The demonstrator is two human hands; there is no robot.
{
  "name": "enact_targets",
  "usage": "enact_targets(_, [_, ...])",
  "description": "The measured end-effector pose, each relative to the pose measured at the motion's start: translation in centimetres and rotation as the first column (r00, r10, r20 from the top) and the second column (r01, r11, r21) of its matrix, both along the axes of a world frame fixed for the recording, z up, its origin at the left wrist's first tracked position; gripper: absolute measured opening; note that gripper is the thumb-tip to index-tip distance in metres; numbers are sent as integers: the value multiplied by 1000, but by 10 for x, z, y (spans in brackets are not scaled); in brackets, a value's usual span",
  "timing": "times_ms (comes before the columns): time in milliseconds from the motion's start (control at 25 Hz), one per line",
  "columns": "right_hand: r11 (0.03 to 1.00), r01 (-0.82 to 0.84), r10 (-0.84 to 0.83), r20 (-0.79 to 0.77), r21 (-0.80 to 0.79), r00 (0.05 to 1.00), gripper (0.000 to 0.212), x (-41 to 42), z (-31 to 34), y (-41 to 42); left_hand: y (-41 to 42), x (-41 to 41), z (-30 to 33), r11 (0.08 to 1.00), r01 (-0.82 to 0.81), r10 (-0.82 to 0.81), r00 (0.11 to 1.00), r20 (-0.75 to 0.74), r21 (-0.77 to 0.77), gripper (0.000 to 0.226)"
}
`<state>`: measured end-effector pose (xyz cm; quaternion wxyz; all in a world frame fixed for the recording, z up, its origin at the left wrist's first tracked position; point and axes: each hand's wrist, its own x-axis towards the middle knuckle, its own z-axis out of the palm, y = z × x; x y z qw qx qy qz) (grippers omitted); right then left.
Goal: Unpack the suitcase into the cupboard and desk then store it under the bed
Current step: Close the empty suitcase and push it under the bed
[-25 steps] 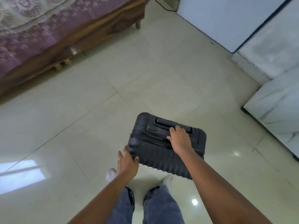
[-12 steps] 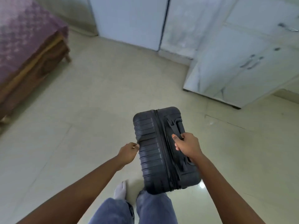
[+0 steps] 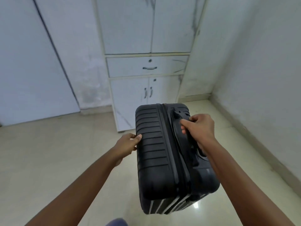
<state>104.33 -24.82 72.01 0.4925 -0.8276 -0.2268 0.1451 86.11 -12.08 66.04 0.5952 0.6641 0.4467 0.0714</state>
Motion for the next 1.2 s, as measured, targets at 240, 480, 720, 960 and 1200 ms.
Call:
enact_targets(240, [985, 132, -134, 10, 108, 991, 20, 144, 29, -5, 23, 160, 30, 970, 237, -238, 971, 28, 53, 45])
enact_targets(480, [939, 333, -334, -6, 85, 943, 21, 302, 30, -2, 58, 345, 22, 906, 419, -423, 904, 63, 58, 42])
enact_targets(720, [838, 532, -533, -20, 121, 846, 25, 451, 36, 9, 93, 519, 36, 822, 569, -569, 817, 91, 28, 29])
enact_targets(960, [760, 627, -626, -65, 172, 777, 15, 627, 15, 58, 143, 693, 30, 811, 583, -585, 803, 117, 52, 26])
enact_targets(1200, [828, 554, -546, -98, 83, 832, 17, 812, 5, 110, 182, 852, 19, 862, 507, -503, 861, 79, -33, 23])
